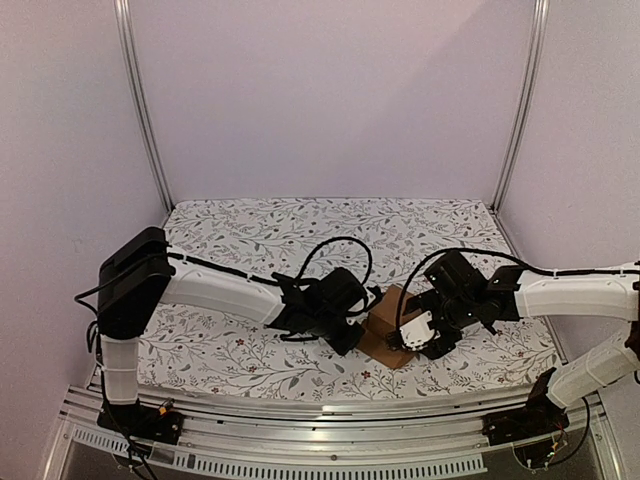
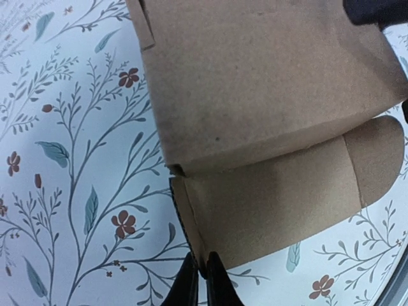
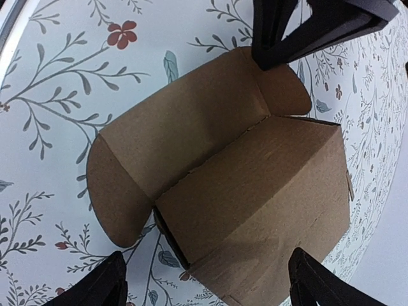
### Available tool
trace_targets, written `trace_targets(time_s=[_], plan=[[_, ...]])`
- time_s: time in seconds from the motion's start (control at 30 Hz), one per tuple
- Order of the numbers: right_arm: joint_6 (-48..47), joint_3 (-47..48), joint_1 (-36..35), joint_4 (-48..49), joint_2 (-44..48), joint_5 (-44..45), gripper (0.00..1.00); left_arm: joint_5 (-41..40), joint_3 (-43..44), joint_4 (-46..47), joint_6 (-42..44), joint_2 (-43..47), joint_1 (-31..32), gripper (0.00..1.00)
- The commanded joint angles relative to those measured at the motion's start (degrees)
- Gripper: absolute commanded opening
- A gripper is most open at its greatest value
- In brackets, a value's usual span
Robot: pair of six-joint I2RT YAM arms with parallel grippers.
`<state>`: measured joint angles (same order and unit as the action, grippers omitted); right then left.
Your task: Fold the paper box
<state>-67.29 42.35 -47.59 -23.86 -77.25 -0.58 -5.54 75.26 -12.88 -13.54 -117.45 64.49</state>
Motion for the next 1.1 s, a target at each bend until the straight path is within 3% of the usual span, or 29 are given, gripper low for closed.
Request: trace_targets(time_s=[0.0,0.07,0.47,1.07], plan=[[-1.1,0.8,-0.4,-8.0,1.3,-2.6,0.88,-1.6,0.3,-0.6,0.6,2.7,0.3,0.07],[-1.3,1.6,-0.4,-11.0,1.6,-3.9,0.98,-1.8,0.4,-0.9,0.7,2.5,0.3,0.07],[3.7,-2.9,-0.6,4.4,0.1,0.1,0.99,-1.3,0.0,-0.6,1.1,2.0,0.4,0.07],[7.9,-0.8,-1.3,4.4,-3.6,-0.2,0.99,-1.1,-1.0,0.5,3.5,2.4,1.1,0.08]])
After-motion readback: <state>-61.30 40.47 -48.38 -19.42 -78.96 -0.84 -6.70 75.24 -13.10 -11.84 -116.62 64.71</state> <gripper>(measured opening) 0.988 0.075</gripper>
